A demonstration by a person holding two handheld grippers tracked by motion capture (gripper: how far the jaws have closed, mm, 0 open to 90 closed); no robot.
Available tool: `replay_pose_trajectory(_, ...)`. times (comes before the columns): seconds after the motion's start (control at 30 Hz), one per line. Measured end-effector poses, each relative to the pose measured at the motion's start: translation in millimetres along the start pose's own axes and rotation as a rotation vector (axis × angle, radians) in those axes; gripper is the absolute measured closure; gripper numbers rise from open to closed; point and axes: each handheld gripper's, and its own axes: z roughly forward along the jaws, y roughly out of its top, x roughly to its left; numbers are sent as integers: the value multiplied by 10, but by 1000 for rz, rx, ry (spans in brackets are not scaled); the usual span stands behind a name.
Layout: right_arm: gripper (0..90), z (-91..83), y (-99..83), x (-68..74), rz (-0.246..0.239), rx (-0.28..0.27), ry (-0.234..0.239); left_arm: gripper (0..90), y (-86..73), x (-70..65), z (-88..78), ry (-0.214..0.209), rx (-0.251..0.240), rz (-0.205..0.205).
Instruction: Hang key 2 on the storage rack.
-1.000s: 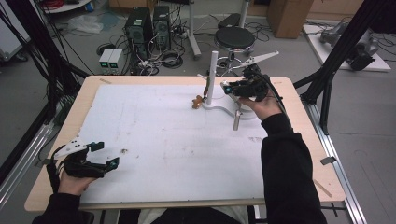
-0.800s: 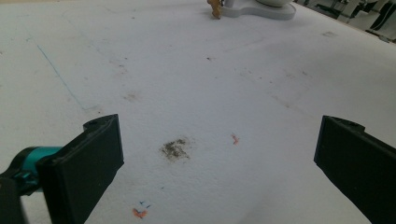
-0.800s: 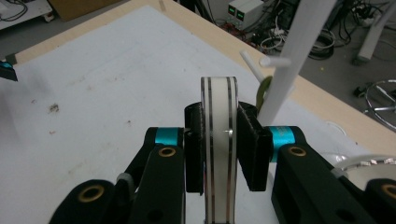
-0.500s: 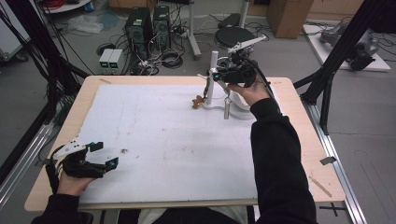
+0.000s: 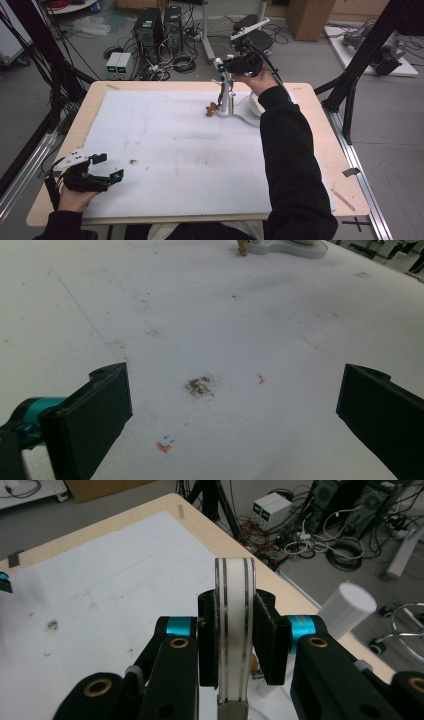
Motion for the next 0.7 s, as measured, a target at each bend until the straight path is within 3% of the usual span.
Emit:
replay_pose_trajectory(0.43,743,38,197,-87,5,-15,-18,17,-8,-5,4,-6,11,4)
replay_pose_trajectory(0.7,743,-21,388,-134,-19,-20,-42,17,-8,2,8,-3,13,3)
